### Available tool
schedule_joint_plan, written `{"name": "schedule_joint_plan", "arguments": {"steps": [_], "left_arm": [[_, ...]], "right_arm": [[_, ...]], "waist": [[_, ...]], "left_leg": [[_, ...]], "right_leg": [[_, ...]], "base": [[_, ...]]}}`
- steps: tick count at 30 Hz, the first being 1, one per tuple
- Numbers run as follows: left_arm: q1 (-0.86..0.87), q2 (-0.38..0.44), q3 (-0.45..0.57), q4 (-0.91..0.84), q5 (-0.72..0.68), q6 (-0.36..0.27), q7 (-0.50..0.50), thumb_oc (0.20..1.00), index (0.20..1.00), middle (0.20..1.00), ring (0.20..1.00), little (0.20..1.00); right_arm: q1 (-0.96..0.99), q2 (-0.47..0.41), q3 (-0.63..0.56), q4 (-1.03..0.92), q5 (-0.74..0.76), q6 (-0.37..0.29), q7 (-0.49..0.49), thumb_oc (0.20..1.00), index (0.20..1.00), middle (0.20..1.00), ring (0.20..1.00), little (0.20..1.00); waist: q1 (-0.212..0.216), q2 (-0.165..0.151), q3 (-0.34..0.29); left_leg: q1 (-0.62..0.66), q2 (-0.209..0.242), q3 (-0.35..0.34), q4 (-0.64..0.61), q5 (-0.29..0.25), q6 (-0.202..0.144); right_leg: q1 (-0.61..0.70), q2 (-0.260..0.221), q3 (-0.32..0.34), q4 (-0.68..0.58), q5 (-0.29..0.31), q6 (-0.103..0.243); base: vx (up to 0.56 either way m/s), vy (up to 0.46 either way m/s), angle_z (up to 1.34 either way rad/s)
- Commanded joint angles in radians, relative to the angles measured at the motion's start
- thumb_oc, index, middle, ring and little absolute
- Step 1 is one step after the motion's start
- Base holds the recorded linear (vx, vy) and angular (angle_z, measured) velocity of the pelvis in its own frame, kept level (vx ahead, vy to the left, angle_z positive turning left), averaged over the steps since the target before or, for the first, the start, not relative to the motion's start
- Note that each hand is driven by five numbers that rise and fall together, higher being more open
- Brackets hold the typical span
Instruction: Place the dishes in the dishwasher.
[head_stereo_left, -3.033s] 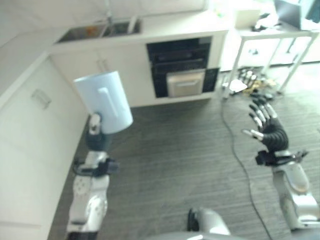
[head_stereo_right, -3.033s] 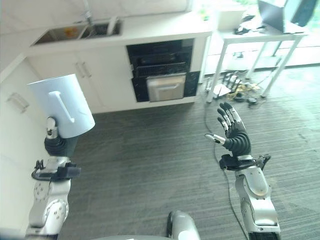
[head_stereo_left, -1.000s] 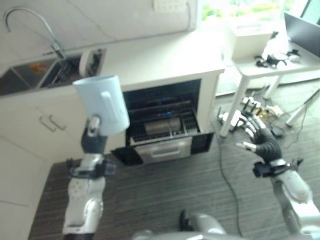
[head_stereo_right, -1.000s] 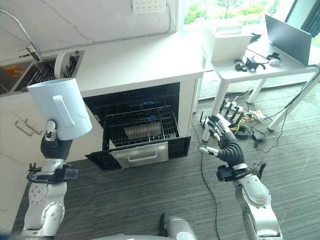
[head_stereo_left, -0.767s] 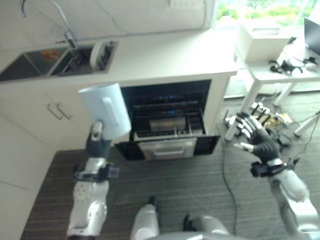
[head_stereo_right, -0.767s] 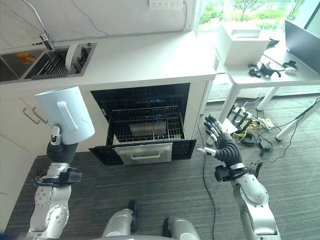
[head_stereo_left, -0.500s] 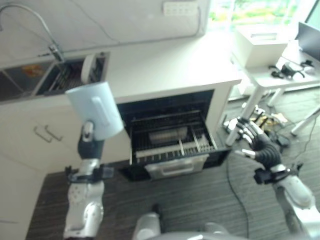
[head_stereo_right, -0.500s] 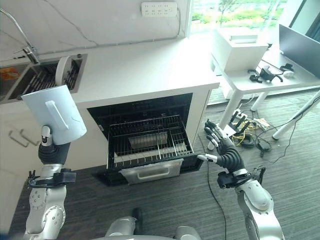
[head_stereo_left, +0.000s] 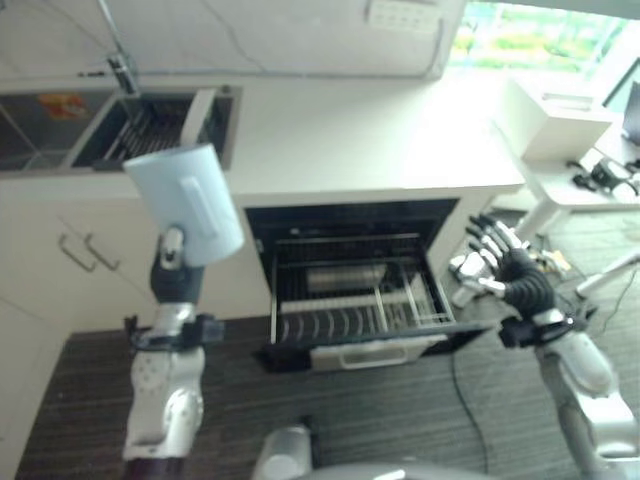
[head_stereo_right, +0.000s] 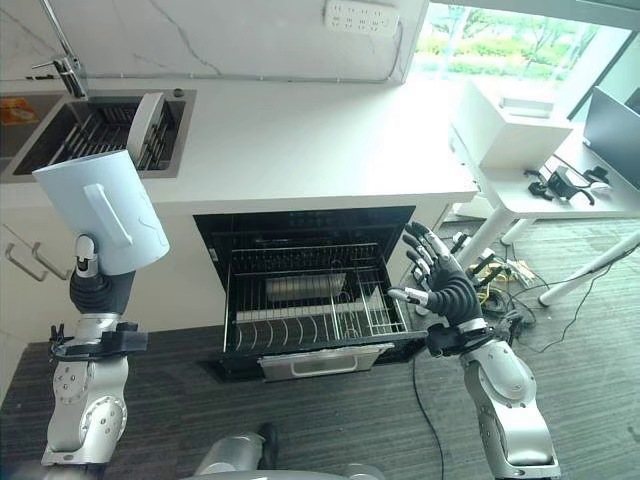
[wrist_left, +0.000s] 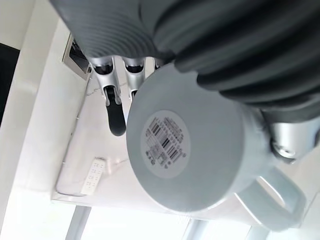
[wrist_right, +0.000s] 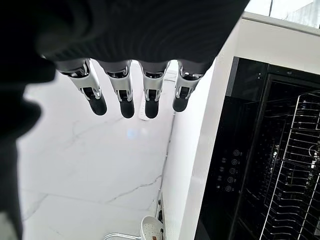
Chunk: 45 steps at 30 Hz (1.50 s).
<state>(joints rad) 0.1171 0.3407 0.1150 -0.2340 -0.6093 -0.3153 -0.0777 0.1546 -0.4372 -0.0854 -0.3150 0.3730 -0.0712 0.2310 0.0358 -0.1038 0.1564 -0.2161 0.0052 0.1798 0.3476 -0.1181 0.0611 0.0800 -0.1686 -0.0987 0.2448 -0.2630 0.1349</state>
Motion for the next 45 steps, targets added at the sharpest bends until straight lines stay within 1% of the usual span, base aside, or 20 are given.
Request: {"name": "schedule_joint_plan", "arguments": {"steps": [1, 4, 5, 6, 7, 8, 9, 12, 13, 17, 20, 22, 26, 28, 30, 33, 36, 39, 42, 45], "left_arm": [[-0.002, 0.031, -0.002, -0.106, 0.008, -0.031, -0.010, 0.200, 0.200, 0.200, 0.200, 0.200], [-0.009, 0.032, -0.005, -0.108, 0.031, -0.027, -0.007, 0.200, 0.200, 0.200, 0.200, 0.200], [-0.014, 0.032, -0.006, -0.107, 0.032, -0.022, -0.009, 0.200, 0.200, 0.200, 0.200, 0.200], [-0.028, 0.034, -0.010, -0.103, 0.029, -0.012, -0.010, 0.200, 0.200, 0.200, 0.200, 0.200], [-0.046, 0.040, -0.019, -0.100, 0.025, -0.001, -0.012, 0.200, 0.200, 0.200, 0.200, 0.200], [-0.057, 0.044, -0.031, -0.101, 0.038, -0.001, -0.002, 0.200, 0.200, 0.200, 0.200, 0.200], [-0.062, 0.054, -0.050, -0.107, 0.050, -0.005, 0.017, 0.200, 0.200, 0.200, 0.200, 0.200], [-0.059, 0.067, -0.065, -0.133, 0.007, 0.029, 0.020, 0.200, 0.200, 0.200, 0.200, 0.200], [-0.050, 0.066, -0.068, -0.137, 0.016, 0.026, 0.007, 0.200, 0.200, 0.200, 0.200, 0.200], [-0.018, 0.072, -0.084, -0.134, 0.005, 0.029, 0.004, 0.200, 0.200, 0.200, 0.200, 0.200], [-0.005, 0.065, -0.097, -0.123, -0.045, 0.042, -0.024, 0.200, 0.200, 0.200, 0.200, 0.200], [-0.010, 0.062, -0.110, -0.116, -0.025, 0.032, -0.007, 0.200, 0.200, 0.200, 0.200, 0.200], [-0.057, 0.048, -0.152, -0.067, 0.060, -0.039, 0.104, 0.200, 0.200, 0.200, 0.200, 0.200], [-0.101, 0.039, -0.177, -0.036, 0.137, -0.091, 0.187, 0.200, 0.200, 0.200, 0.200, 0.200], [-0.155, 0.031, -0.207, 0.007, 0.210, -0.120, 0.253, 0.200, 0.200, 0.200, 0.200, 0.200], [-0.212, 0.033, -0.245, 0.065, 0.303, -0.148, 0.318, 0.200, 0.200, 0.200, 0.200, 0.200], [-0.269, 0.047, -0.272, 0.126, 0.493, -0.214, 0.481, 0.200, 0.200, 0.200, 0.200, 0.200], [-0.328, 0.071, -0.293, 0.191, 0.683, -0.197, 0.606, 0.200, 0.200, 0.200, 0.200, 0.200], [-0.373, 0.085, -0.319, 0.260, 0.796, -0.171, 0.677, 0.200, 0.200, 0.200, 0.200, 0.200], [-0.392, 0.093, -0.345, 0.302, 0.862, -0.153, 0.721, 0.200, 0.200, 0.200, 0.200, 0.200]], "right_arm": [[-0.027, 0.002, -0.005, -0.006, 0.006, -0.016, -0.032, 1.000, 1.000, 1.000, 1.000, 1.000], [-0.020, 0.018, 0.007, -0.012, -0.002, -0.005, -0.023, 1.000, 1.000, 1.000, 1.000, 1.000], [-0.015, 0.022, 0.010, -0.012, -0.008, -0.008, -0.023, 1.000, 1.000, 1.000, 1.000, 1.000], [-0.009, 0.025, 0.014, -0.006, -0.014, -0.013, -0.035, 1.000, 1.000, 1.000, 1.000, 1.000], [-0.004, 0.026, 0.015, -0.002, -0.002, -0.016, -0.050, 1.000, 1.000, 1.000, 1.000, 1.000], [-0.006, 0.026, 0.017, 0.000, 0.003, -0.011, -0.057, 1.000, 1.000, 1.000, 1.000, 1.000], [-0.015, 0.025, 0.027, 0.000, -0.007, -0.002, -0.059, 1.000, 1.000, 1.000, 1.000, 1.000], [-0.033, 0.028, 0.050, -0.015, -0.013, 0.019, -0.041, 1.000, 1.000, 1.000, 1.000, 1.000], [-0.032, 0.024, 0.055, -0.021, -0.013, 0.023, -0.047, 1.000, 1.000, 1.000, 1.000, 1.000], [-0.048, -0.001, 0.067, -0.013, -0.001, 0.047, -0.044, 1.000, 1.000, 1.000, 1.000, 1.000], [-0.057, -0.028, 0.058, -0.020, 0.007, 0.052, -0.036, 1.000, 1.000, 1.000, 1.000, 1.000], [-0.073, -0.043, 0.059, -0.024, 0.023, 0.053, -0.038, 1.000, 1.000, 1.000, 1.000, 1.000], [-0.137, -0.065, 0.079, -0.024, 0.070, 0.076, -0.016, 1.000, 1.000, 1.000, 1.000, 1.000], [-0.183, -0.073, 0.097, -0.018, 0.098, 0.084, -0.002, 1.000, 1.000, 1.000, 1.000, 1.000], [-0.246, -0.074, 0.118, -0.014, 0.118, 0.098, -0.004, 1.000, 1.000, 1.000, 1.000, 1.000], [-0.304, -0.081, 0.141, -0.009, 0.147, 0.089, -0.012, 1.000, 1.000, 1.000, 1.000, 1.000], [-0.361, -0.074, 0.165, 0.003, 0.181, 0.098, -0.025, 1.000, 1.000, 1.000, 1.000, 1.000], [-0.407, -0.057, 0.194, 0.013, 0.224, 0.130, -0.026, 1.000, 1.000, 1.000, 1.000, 1.000], [-0.453, -0.044, 0.215, 0.018, 0.248, 0.164, -0.025, 1.000, 1.000, 1.000, 1.000, 1.000], [-0.501, -0.038, 0.233, 0.022, 0.256, 0.180, -0.043, 1.000, 1.000, 1.000, 1.000, 1.000]], "waist": [[0.011, 0.030, -0.045], [-0.007, 0.039, -0.041], [-0.009, 0.038, -0.039], [-0.009, 0.031, -0.037], [-0.016, 0.024, -0.029], [-0.025, 0.020, -0.022], [-0.040, 0.018, -0.011], [-0.057, 0.019, 0.000], [-0.055, 0.022, -0.001], [-0.040, 0.030, -0.020], [-0.045, 0.041, -0.036], [-0.049, 0.046, -0.041], [-0.061, 0.057, -0.054], [-0.062, 0.059, -0.062], [-0.063, 0.059, -0.071], [-0.062, 0.058, -0.079], [-0.063, 0.058, -0.091], [-0.070, 0.055, -0.102], [-0.074, 0.050, -0.109], [-0.074, 0.050, -0.113]], "left_leg": [[0.045, 0.033, -0.097, -0.048, -0.053, -0.055], [0.054, 0.035, -0.122, -0.048, -0.066, -0.041], [0.056, 0.037, -0.124, -0.048, -0.067, -0.042], [0.058, 0.039, -0.127, -0.048, -0.070, -0.049], [0.064, 0.043, -0.128, -0.048, -0.076, -0.058], [0.071, 0.047, -0.124, -0.048, -0.083, -0.066], [0.088, 0.058, -0.117, -0.048, -0.098, -0.076], [0.115, 0.074, -0.106, -0.048, -0.123, -0.079], [0.115, 0.079, -0.107, -0.048, -0.125, -0.077], [0.125, 0.120, -0.078, -0.048, -0.117, -0.098], [0.137, 0.158, -0.054, -0.048, -0.104, -0.120], [0.141, 0.168, -0.053, -0.048, -0.099, -0.129], [0.146, 0.180, -0.063, -0.048, -0.090, -0.144], [0.146, 0.184, -0.071, -0.048, -0.088, -0.152], [0.148, 0.182, -0.079, -0.048, -0.091, -0.157], [0.152, 0.180, -0.081, -0.048, -0.096, -0.159], [0.158, 0.178, -0.077, -0.048, -0.103, -0.159], [0.168, 0.177, -0.065, -0.048, -0.110, -0.156], [0.177, 0.175, -0.053, -0.048, -0.116, -0.153], [0.183, 0.175, -0.047, -0.048, -0.117, -0.152]], "right_leg": [[-0.043, 0.048, -0.043, 0.055, 0.149, 0.048], [-0.036, 0.095, -0.024, 0.057, 0.255, 0.061], [-0.046, 0.089, -0.025, 0.055, 0.253, 0.058], [-0.068, 0.060, -0.039, 0.055, 0.229, 0.053], [-0.111, 0.013, -0.035, 0.055, 0.205, 0.053], [-0.154, -0.018, -0.022, 0.055, 0.203, 0.055], [-0.222, -0.059, -0.007, 0.055, 0.229, 0.064], [-0.296, -0.084, 0.025, 0.055, 0.274, 0.078], [-0.289, -0.074, 0.040, 0.055, 0.242, 0.078], [-0.262, -0.071, -0.013, 0.055, 0.192, 0.077], [-0.231, -0.054, -0.044, 0.055, 0.161, 0.054], [-0.223, -0.044, -0.050, 0.055, 0.152, 0.043], [-0.206, -0.022, -0.049, 0.055, 0.134, 0.023], [-0.198, -0.019, -0.055, 0.055, 0.128, 0.019], [-0.192, -0.015, -0.054, 0.055, 0.124, 0.016], [-0.186, -0.016, -0.054, 0.055, 0.121, 0.016], [-0.181, -0.017, -0.053, 0.055, 0.118, 0.018], [-0.175, -0.019, -0.050, 0.055, 0.118, 0.021], [-0.170, -0.023, -0.046, 0.055, 0.119, 0.025], [-0.166, -0.024, -0.042, 0.055, 0.120, 0.027]], "base": [[0.08, 0.127, -0.03], [0.10, 0.077, -0.12], [0.08, -0.081, -0.28], [0.06, -0.210, -0.25], [0.07, -0.287, -0.13], [0.08, -0.352, -0.07], [0.08, -0.298, -0.04], [0.10, -0.296, 0.08], [0.11, -0.356, 0.49], [0.08, -0.300, 0.64], [0.07, -0.190, 0.07], [0.03, -0.119, -0.05], [0.02, -0.063, 0.00], [-0.01, -0.036, 0.02], [0.00, -0.008, 0.06], [0.00, 0.017, 0.09], [0.01, 0.030, 0.06], [0.02, 0.044, -0.01], [0.00, 0.000, 0.00], [0.02, 0.018, -0.03]]}}
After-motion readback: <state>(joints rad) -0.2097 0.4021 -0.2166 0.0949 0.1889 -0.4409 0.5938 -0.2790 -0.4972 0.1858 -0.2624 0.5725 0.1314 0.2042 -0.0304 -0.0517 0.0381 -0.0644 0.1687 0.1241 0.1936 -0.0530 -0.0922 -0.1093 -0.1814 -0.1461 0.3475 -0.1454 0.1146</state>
